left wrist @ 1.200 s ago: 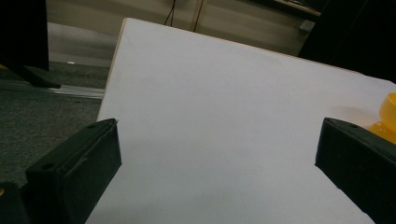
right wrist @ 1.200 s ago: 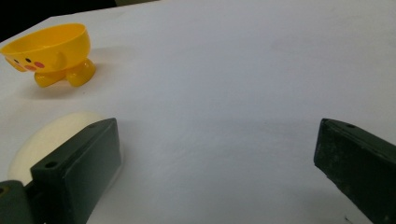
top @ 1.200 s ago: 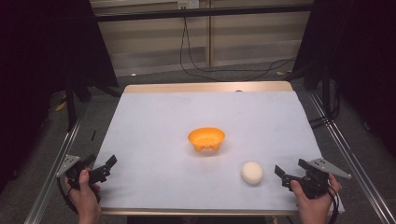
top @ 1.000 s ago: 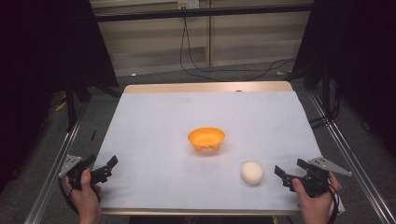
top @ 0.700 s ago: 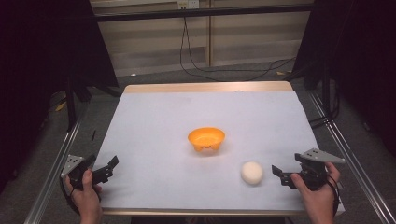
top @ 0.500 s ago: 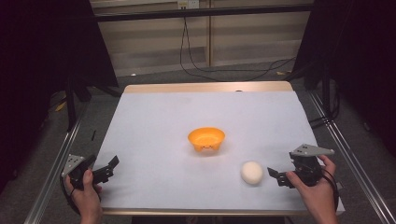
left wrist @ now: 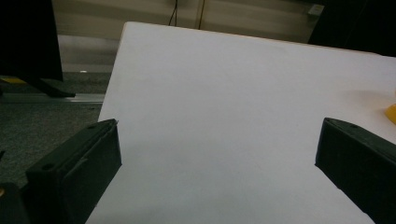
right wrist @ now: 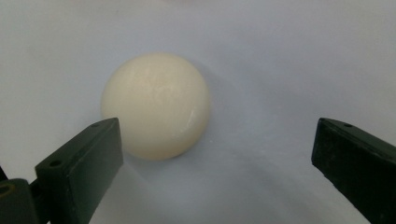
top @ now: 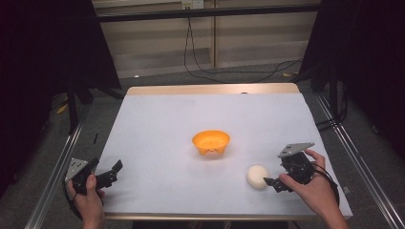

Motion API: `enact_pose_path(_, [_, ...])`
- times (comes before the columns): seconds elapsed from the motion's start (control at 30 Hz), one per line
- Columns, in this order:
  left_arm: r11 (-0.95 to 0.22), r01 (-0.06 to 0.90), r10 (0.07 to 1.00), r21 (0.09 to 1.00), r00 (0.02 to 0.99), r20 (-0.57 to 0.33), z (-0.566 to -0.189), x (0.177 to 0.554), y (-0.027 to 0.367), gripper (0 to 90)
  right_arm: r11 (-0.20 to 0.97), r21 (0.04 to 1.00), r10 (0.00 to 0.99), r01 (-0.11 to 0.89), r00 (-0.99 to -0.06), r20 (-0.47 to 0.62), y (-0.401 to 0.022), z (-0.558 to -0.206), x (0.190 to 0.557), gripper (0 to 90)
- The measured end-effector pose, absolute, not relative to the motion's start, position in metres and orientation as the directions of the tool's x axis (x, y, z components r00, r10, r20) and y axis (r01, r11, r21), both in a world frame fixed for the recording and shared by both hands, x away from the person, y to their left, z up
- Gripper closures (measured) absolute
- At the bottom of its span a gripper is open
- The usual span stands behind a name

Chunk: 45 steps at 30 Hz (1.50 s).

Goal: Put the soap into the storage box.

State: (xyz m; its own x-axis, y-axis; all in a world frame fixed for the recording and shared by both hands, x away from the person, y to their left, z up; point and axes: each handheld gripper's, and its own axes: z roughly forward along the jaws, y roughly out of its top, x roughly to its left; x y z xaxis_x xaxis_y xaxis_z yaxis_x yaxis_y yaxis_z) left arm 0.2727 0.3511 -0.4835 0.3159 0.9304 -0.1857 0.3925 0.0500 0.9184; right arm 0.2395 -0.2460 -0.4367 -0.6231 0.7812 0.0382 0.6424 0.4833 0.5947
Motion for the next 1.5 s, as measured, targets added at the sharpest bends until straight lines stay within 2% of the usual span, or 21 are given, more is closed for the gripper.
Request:
enact_pose_path(0.3, [0.046, 0.396, 0.928, 0.917, 0.323, -0.186, -0.484, 0.273, 0.353, 0.0, 0.586, 0.520, 0.709, 0.621, -0.704, 0.042, -0.221, -0.441, 0.248, 2.5])
enact_pose_path(0.53, [0.051, 0.398, 0.927, 0.916, 0.322, -0.191, -0.484, 0.274, 0.353, 0.0, 0.622, 0.449, 0.708, 0.641, -0.706, 0.027, -0.208, -0.450, 0.253, 2.4])
enact_pose_path(0.83, [0.050, 0.405, 0.929, 0.913, 0.318, -0.192, -0.484, 0.274, 0.352, 0.0, 0.631, 0.447, 0.686, 0.633, -0.725, 0.058, -0.204, -0.450, 0.260, 12.6])
enact_pose_path(0.97, [0.048, 0.408, 0.930, 0.912, 0.315, -0.190, -0.484, 0.274, 0.351, 0.0, 0.635, 0.436, 0.689, 0.638, -0.723, 0.055, -0.202, -0.451, 0.261, 14.5])
enact_pose_path(1.2, [0.044, 0.408, 0.929, 0.912, 0.318, -0.187, -0.484, 0.274, 0.352, 0.0, 0.653, 0.426, 0.670, 0.627, -0.740, 0.062, -0.199, -0.456, 0.261, 24.0])
enact_pose_path(1.5, [0.049, 0.406, 0.929, 0.912, 0.317, -0.191, -0.484, 0.274, 0.352, 0.0, 0.659, 0.420, 0.665, 0.624, -0.744, 0.063, -0.198, -0.455, 0.264, 24.6])
